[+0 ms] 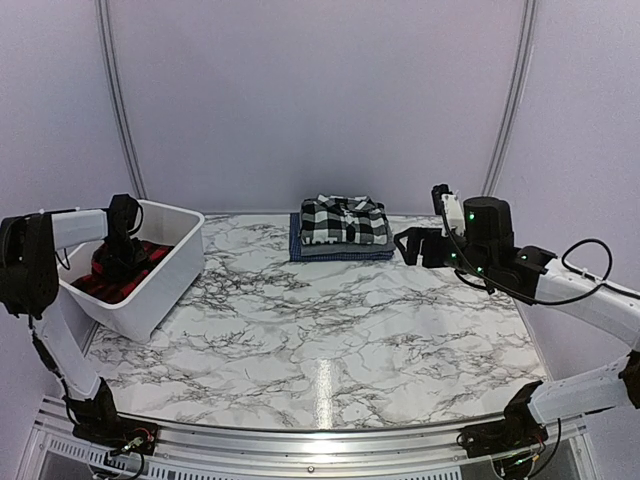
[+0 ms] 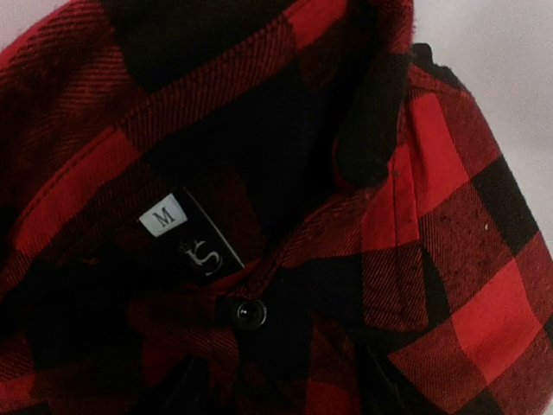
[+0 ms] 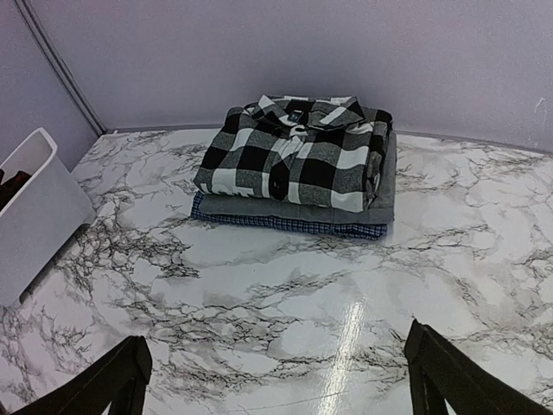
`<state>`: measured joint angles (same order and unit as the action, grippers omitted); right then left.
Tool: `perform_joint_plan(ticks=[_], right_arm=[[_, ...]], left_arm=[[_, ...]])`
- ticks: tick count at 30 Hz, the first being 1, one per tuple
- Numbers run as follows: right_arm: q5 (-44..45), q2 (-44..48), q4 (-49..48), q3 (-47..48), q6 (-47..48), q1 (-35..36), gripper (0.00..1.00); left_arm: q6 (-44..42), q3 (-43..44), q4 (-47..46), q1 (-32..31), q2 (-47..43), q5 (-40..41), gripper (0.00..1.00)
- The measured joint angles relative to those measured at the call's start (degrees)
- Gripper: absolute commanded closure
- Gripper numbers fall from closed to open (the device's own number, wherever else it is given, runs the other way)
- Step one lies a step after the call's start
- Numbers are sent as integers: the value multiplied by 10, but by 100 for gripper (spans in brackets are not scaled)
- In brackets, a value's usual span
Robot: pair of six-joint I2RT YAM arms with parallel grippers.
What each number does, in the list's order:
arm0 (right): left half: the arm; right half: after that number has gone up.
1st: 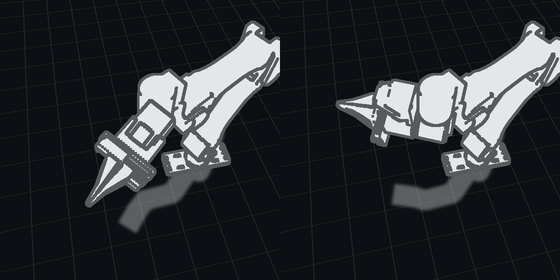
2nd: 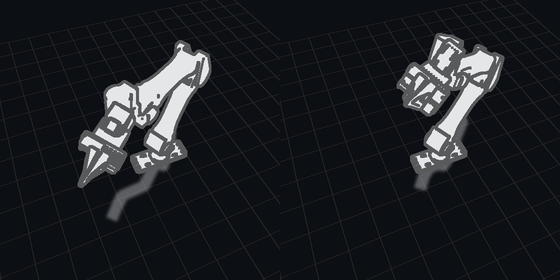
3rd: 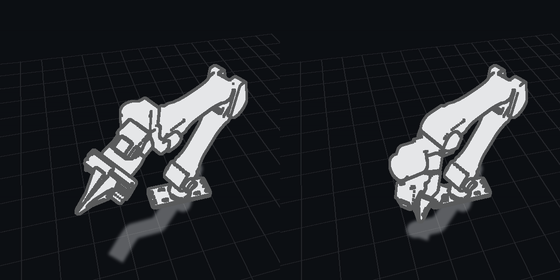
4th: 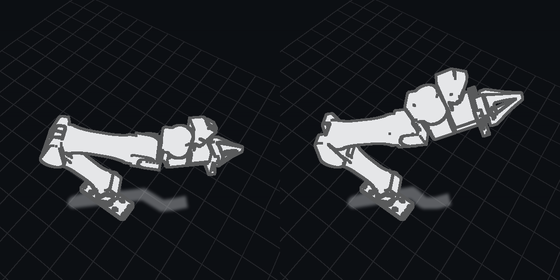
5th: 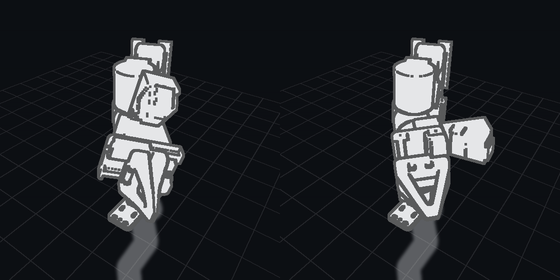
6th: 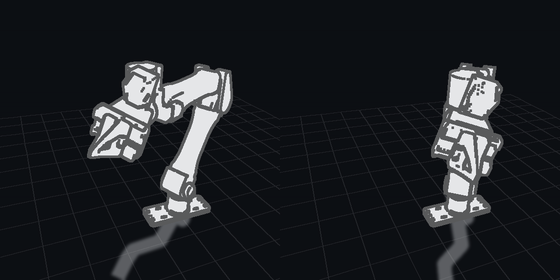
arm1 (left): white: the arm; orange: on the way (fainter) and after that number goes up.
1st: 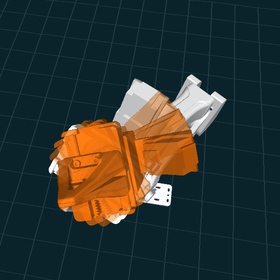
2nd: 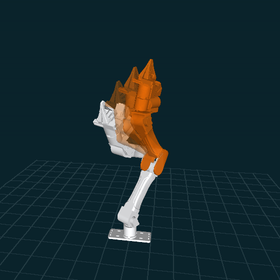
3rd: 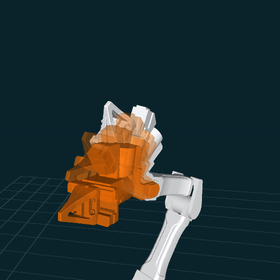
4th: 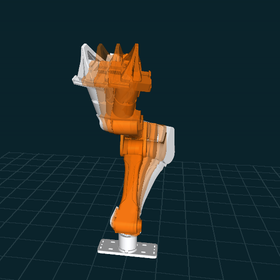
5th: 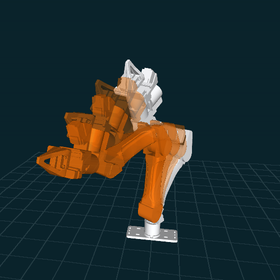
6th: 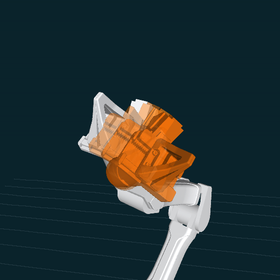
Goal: Fold and stack the long sleeve shirts
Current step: Pick up the crumpled shirt from the bin.
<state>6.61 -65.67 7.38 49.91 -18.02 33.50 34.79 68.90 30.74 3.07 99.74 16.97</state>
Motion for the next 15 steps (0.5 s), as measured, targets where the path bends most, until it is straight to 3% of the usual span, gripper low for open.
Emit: perform_joint_plan(ticks=[3,6,15], right_arm=[[-2,0,0,0,-2,0,2],[-2,0,0,0,-3,0,1],[-10,0,0,1,-4,0,2]], left_arm=[[4,4,-15,0,7,-11,82],[3,5,-24,0,6,-20,100],[-24,21,-23,-4,-50,-34,100]])
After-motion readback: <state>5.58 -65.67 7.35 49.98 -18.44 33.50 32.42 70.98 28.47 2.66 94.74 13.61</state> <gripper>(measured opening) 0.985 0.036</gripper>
